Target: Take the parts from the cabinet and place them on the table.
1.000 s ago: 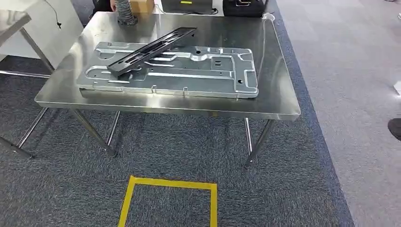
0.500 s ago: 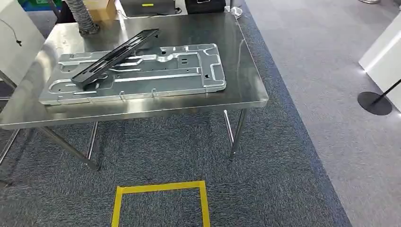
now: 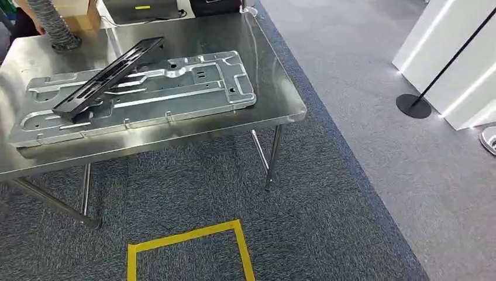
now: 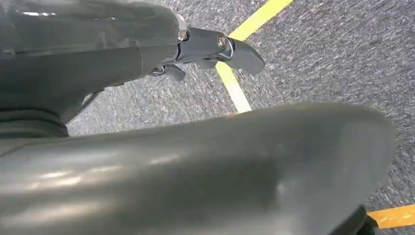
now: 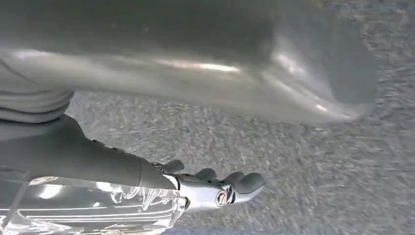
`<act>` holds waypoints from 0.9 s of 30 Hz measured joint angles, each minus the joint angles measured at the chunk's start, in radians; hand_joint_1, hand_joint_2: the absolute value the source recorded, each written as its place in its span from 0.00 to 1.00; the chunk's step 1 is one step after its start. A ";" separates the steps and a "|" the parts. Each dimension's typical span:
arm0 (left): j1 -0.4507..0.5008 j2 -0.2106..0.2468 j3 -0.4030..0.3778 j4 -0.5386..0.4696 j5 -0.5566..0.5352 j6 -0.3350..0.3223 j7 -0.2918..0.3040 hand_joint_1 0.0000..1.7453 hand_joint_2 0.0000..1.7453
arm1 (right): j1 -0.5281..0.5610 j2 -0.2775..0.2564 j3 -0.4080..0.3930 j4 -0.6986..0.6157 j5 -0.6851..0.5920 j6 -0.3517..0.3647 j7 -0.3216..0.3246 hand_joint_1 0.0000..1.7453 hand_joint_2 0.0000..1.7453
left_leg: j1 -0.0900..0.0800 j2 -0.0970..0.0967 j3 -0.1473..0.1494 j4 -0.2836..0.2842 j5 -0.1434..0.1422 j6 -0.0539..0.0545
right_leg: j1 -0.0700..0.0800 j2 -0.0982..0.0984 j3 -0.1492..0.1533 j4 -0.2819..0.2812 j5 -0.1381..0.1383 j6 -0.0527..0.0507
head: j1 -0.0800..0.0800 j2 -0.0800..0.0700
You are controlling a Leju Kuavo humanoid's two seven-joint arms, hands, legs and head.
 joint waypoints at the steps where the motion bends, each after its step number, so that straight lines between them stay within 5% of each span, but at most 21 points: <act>1: -0.001 0.000 0.000 0.000 0.000 -0.001 0.000 0.00 0.00 | 0.000 0.000 0.000 0.000 0.001 -0.002 0.000 0.00 0.00 | -0.002 0.004 0.001 0.000 0.000 0.000 | 0.001 0.000 0.053 -0.087 0.041 -0.005 | 0.000 0.000; 3: -0.003 -0.001 0.000 0.000 0.002 -0.002 0.002 0.00 0.00 | -0.002 -0.001 0.000 0.000 0.006 -0.006 0.003 0.00 0.00 | -0.004 0.008 0.005 0.000 0.001 -0.001 | 0.007 -0.010 0.161 -0.268 0.098 -0.022 | 0.000 0.000; 7: -0.006 -0.001 0.000 0.000 0.006 -0.003 0.014 0.00 0.00 | -0.004 -0.003 0.000 0.000 0.017 -0.009 0.012 0.00 0.00 | -0.008 0.011 0.001 0.004 0.007 -0.021 | 0.018 -0.012 0.161 -0.286 0.098 -0.036 | 0.000 0.000; 8: -0.006 -0.001 0.000 0.000 0.007 -0.003 0.015 0.00 0.00 | -0.004 -0.003 0.000 0.000 0.019 -0.008 0.014 0.00 0.00 | -0.010 0.010 -0.001 0.006 0.008 -0.028 | 0.011 -0.011 0.160 -0.295 0.106 -0.047 | 0.000 0.000; 10: -0.006 0.000 0.000 0.000 0.010 -0.003 0.017 0.00 0.00 | -0.009 -0.002 0.000 0.000 0.022 -0.008 0.015 0.00 0.00 | -0.005 -0.007 -0.023 0.066 -0.058 -0.042 | 0.006 -0.013 0.155 -0.301 0.116 -0.057 | 0.000 0.000; 12: -0.005 0.000 0.000 0.000 0.011 -0.003 0.018 0.00 0.00 | -0.011 -0.001 0.000 0.000 0.024 -0.008 0.016 0.00 0.00 | 0.002 -0.013 -0.086 0.230 -0.151 -0.050 | 0.007 -0.012 0.142 -0.300 0.124 -0.061 | 0.000 0.000; 14: -0.004 0.000 0.000 0.000 0.013 -0.003 0.018 0.00 0.00 | -0.011 0.000 0.000 0.000 0.027 -0.008 0.018 0.00 0.00 | 0.006 -0.013 -0.114 0.317 -0.177 -0.055 | 0.007 -0.011 0.128 -0.295 0.132 -0.059 | 0.000 0.000; 15: -0.004 0.000 0.000 0.000 0.013 -0.003 0.018 0.00 0.00 | -0.011 0.000 0.000 0.000 0.028 -0.008 0.018 0.00 0.00 | 0.009 -0.013 -0.098 0.296 -0.159 -0.056 | 0.006 -0.009 0.122 -0.292 0.134 -0.056 | 0.000 0.000; 18: -0.006 0.002 0.000 0.000 0.013 -0.003 0.017 0.00 0.00 | -0.014 0.001 0.000 0.000 0.035 -0.008 0.018 0.00 0.00 | 0.015 -0.015 0.050 0.037 -0.047 -0.057 | 0.001 -0.003 0.102 -0.275 0.143 -0.045 | 0.000 0.000; 19: -0.008 0.001 0.000 0.000 0.013 -0.003 0.016 0.00 0.00 | -0.015 0.001 0.000 0.000 0.036 -0.008 0.018 0.00 0.00 | 0.011 -0.024 0.057 0.008 -0.063 -0.052 | 0.005 -0.002 0.096 -0.270 0.147 -0.037 | 0.000 0.000; 24: -0.008 0.002 0.000 0.000 0.013 -0.003 0.015 0.00 0.00 | -0.016 0.002 0.000 0.001 0.038 -0.008 0.018 0.00 0.00 | 0.009 -0.017 0.023 0.007 -0.017 -0.007 | -0.003 0.001 0.081 -0.270 0.162 -0.001 | 0.000 0.000; 27: -0.010 0.002 0.001 0.000 0.014 -0.002 0.015 0.00 0.00 | -0.018 0.002 0.000 0.001 0.038 -0.008 0.018 0.00 0.00 | 0.003 -0.013 -0.014 0.008 0.010 0.007 | -0.002 -0.002 0.018 -0.088 -0.009 0.004 | 0.000 0.000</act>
